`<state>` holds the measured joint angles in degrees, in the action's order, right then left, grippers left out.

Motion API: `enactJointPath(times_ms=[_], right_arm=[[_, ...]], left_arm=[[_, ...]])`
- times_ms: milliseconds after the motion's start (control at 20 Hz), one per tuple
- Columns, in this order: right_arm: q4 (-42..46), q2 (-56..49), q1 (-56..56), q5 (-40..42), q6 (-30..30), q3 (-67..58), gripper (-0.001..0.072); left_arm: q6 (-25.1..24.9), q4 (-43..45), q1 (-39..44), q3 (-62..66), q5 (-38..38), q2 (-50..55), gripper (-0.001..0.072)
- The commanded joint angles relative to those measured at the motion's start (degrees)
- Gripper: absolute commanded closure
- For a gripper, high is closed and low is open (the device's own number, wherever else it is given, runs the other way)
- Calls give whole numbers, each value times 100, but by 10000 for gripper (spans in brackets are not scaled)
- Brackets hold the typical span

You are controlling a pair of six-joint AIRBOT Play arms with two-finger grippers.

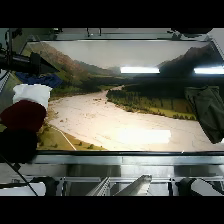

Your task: Fold the shirts.

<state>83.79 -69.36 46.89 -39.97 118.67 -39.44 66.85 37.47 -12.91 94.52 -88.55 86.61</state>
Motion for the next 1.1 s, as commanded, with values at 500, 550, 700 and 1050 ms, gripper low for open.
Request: enactJointPath(times_ms=[500, 550, 700, 1050], right_arm=[[-15, 68, 48, -1176, -785, -46, 16], [4, 125, 50, -1445, -901, -101, 16], [2, 411, 50, -2159, -1093, -326, 16], [-1482, 1480, -586, -3038, -1836, -1143, 172]], left_arm=[[4, 2, 2, 2, -232, 0, 701], [7, 2, 2, 2, -267, 0, 701], [7, 0, 2, 2, -299, -2, 701], [133, -9, -11, 2, -280, -157, 701]])
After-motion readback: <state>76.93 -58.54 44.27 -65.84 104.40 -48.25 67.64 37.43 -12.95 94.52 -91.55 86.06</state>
